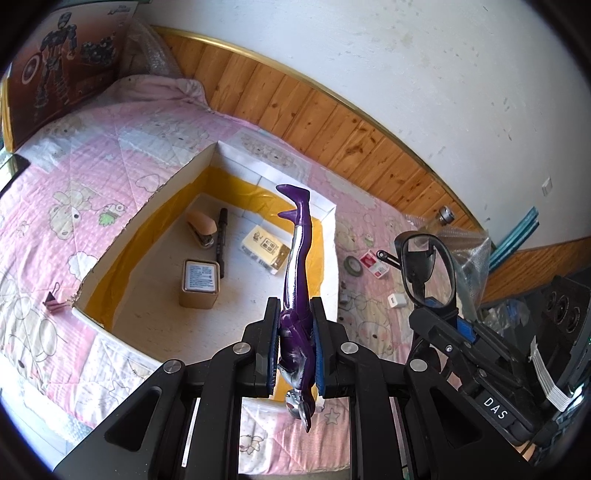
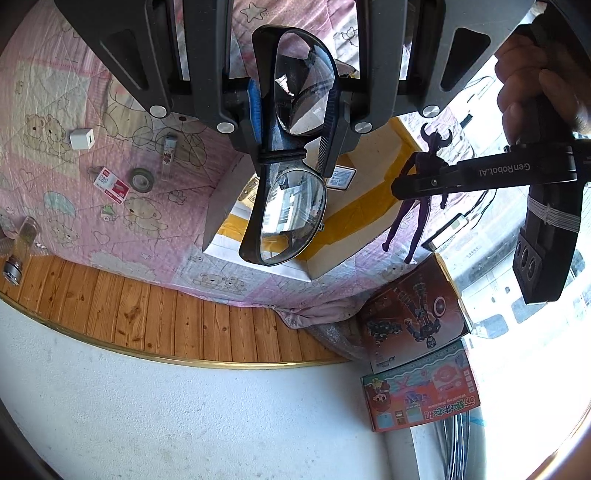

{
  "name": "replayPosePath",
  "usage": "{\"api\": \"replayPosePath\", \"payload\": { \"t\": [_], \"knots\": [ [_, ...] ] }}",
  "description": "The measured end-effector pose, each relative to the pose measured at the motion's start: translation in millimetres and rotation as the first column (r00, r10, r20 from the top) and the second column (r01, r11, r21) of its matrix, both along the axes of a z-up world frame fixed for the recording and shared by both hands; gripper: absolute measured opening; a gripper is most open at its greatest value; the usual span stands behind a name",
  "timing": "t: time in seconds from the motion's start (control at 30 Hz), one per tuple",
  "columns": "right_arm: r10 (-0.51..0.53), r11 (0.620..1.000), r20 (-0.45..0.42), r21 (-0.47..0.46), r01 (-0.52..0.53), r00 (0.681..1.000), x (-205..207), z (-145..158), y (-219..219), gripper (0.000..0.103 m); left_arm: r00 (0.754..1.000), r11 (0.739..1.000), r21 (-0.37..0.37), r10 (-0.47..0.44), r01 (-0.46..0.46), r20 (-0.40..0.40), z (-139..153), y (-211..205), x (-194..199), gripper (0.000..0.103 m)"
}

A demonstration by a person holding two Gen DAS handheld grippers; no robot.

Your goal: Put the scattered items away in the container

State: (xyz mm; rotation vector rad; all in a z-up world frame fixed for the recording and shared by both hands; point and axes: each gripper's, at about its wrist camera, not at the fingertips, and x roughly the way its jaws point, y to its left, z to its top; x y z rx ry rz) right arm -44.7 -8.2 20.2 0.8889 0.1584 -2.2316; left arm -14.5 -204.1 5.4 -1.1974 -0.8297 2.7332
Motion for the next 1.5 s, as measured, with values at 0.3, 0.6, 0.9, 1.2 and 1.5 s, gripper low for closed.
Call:
{"api": "replayPosePath", "payload": {
  "t": [0.3,0.6,0.9,1.2,1.5],
  "knots": [
    [0.031,0.999,-0.006,0.006,-0.031,0.999,-2.4,3.9,-19.0,0.029,1.0,0.999,0.022,0.024,-0.024,0.003,-3.9,-10.8,-3.8,0.015],
    [0.059,0.998,-0.005,0.013,-0.059,0.998,-6.8,3.1,-39.2,0.028,0.999,0.998,0.059,0.035,-0.036,0.021,-11.7,-19.5,-7.7,0.015],
    [0.086,0.996,-0.003,0.03,-0.086,0.996,-15.7,-0.7,-59.7,0.029,0.998,0.997,0.076,0.027,-0.031,0.052,-21.8,-12.3,-15.5,0.015],
    [0.099,0.993,0.004,0.065,-0.099,0.995,-32.4,-12.5,-76.1,0.029,0.994,0.994,0.086,0.057,-0.065,0.094,-31.7,-7.8,-22.4,0.015],
    [0.126,0.984,-0.003,0.127,-0.125,0.992,-51.9,-23.9,-88.4,0.029,0.981,0.98,0.161,0.092,-0.12,0.171,-49.5,-12.4,-30.5,0.016]
  ]
}}
